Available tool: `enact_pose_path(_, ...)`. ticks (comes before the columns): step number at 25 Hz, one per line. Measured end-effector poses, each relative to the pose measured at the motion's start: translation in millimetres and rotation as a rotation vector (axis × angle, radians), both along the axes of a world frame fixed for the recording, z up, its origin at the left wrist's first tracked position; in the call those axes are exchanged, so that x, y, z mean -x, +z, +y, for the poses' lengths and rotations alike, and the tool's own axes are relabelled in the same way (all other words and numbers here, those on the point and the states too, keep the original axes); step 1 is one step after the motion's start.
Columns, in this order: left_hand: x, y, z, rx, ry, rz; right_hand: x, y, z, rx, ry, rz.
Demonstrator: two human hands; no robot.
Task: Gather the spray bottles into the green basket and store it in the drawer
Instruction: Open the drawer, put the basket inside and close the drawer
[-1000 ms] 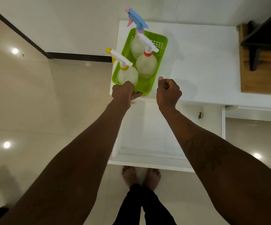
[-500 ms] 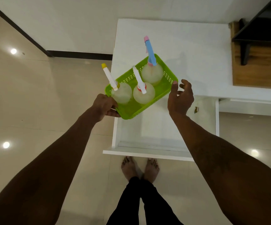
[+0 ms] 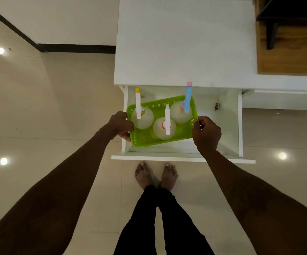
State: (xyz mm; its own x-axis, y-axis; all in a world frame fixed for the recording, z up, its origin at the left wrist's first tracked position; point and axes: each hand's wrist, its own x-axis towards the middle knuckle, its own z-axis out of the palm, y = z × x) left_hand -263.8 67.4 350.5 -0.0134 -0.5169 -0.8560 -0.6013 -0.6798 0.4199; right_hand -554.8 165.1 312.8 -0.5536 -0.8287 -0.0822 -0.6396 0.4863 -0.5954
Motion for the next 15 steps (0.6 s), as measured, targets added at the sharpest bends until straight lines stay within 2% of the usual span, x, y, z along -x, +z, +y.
enact_pose_path(4,14.5,-28.3,10.2,0.126,-0.162,-0.130,-3.0,-25.5,14.5,-0.202,-0.073,-0.029)
enact_pose_path(9,22.8,-77.8,6.3,0.290,-0.390,-0.287,-0.3,-67.9,10.6,-0.421,-0.034,-0.089)
enact_pose_path(15,28.8,-116.8,12.1,0.336,-0.435,-0.414,2.2,-113.8,7.2,-0.550,0.062,-0.126)
